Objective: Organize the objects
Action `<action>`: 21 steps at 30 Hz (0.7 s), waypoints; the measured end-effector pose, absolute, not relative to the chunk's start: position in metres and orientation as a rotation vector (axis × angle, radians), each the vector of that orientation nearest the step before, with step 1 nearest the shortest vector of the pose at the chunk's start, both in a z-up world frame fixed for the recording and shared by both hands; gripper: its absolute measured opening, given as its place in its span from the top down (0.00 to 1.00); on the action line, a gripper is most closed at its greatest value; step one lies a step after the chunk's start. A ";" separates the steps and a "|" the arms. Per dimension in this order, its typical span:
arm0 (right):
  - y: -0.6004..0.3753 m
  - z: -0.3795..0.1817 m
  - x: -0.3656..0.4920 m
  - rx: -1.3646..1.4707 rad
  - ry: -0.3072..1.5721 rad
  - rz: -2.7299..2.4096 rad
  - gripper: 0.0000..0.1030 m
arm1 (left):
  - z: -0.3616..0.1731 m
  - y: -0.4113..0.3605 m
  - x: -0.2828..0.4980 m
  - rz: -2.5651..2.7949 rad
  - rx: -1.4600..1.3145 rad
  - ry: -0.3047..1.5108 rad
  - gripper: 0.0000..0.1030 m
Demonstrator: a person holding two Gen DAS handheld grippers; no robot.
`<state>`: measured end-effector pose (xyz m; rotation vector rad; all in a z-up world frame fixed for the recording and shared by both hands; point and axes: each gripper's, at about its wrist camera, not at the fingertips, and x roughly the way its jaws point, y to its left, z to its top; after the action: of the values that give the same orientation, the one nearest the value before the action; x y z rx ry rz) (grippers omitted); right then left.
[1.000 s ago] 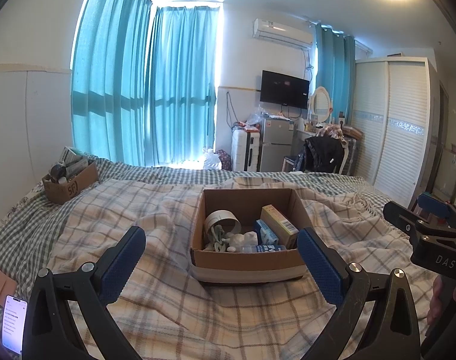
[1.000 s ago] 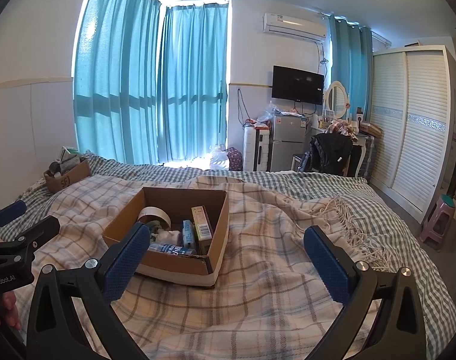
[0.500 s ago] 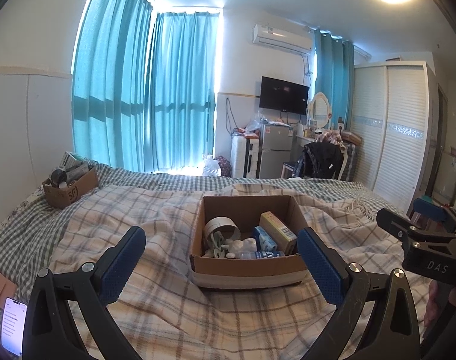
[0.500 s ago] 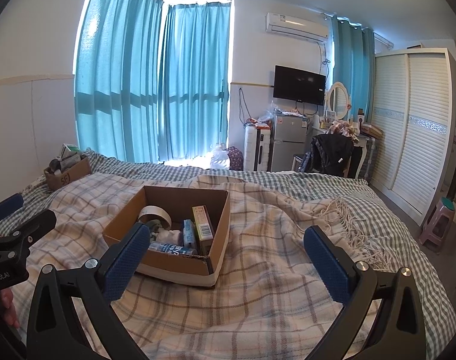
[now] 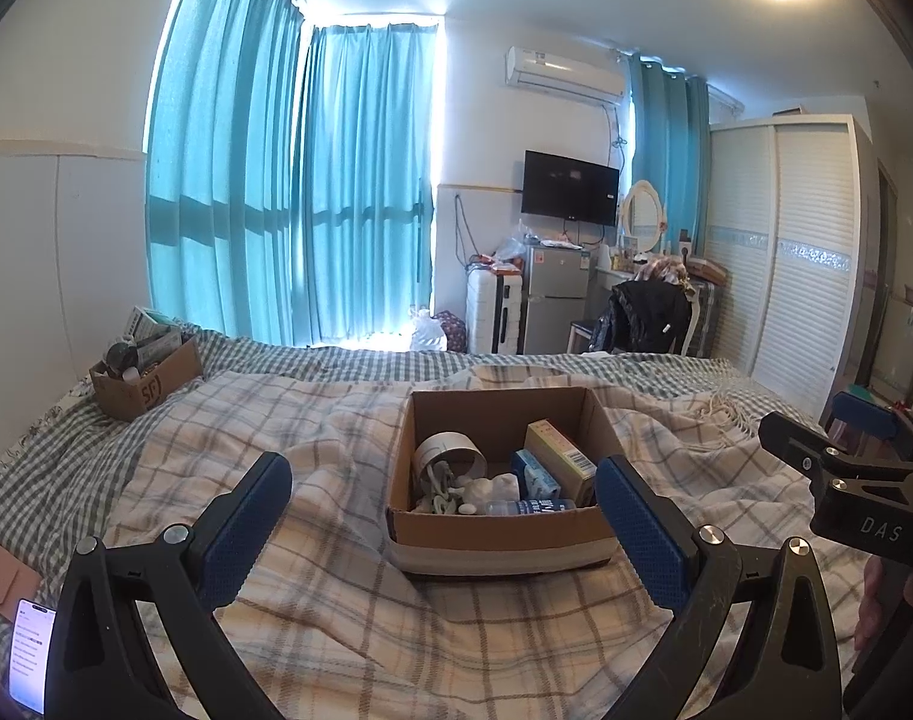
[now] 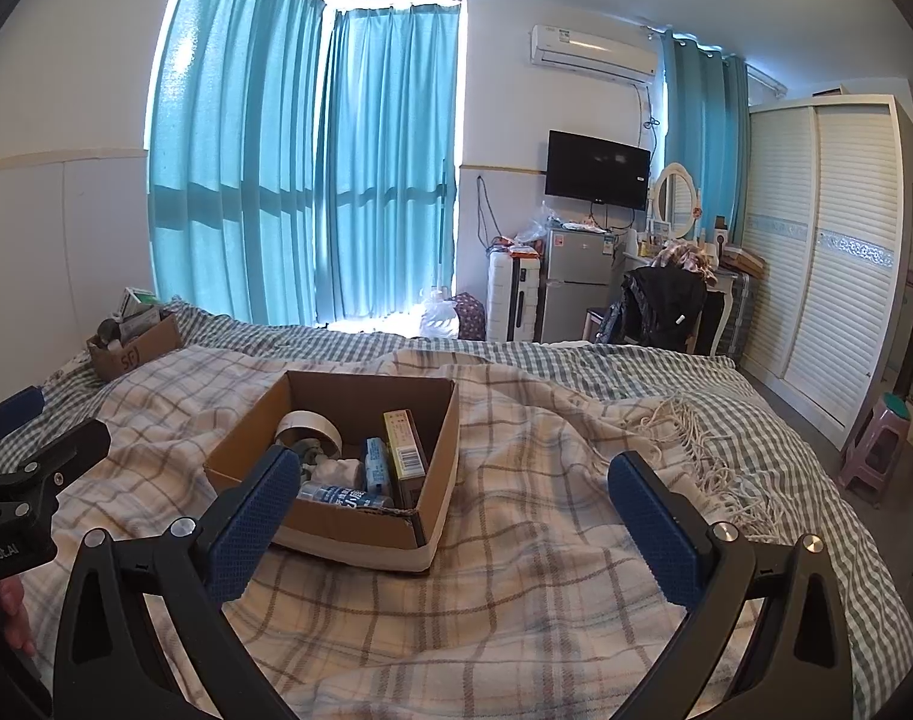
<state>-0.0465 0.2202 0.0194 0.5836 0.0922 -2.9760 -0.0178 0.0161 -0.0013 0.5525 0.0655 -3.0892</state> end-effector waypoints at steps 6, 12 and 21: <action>0.220 0.019 -0.046 0.590 0.092 -2.967 0.00 | -0.002 0.014 -0.019 -3.082 0.565 0.081 0.00; 0.216 0.018 -0.045 0.596 0.106 -2.960 0.00 | -0.003 0.014 -0.018 -3.066 0.554 0.059 0.00; 0.214 0.016 -0.046 0.607 0.113 -2.956 0.00 | -0.005 0.012 -0.018 -3.061 0.564 0.058 0.00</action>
<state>-0.0461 0.2143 0.0159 0.6068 0.1132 -2.9564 -0.0182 0.0119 -0.0049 0.5639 0.0580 -3.0611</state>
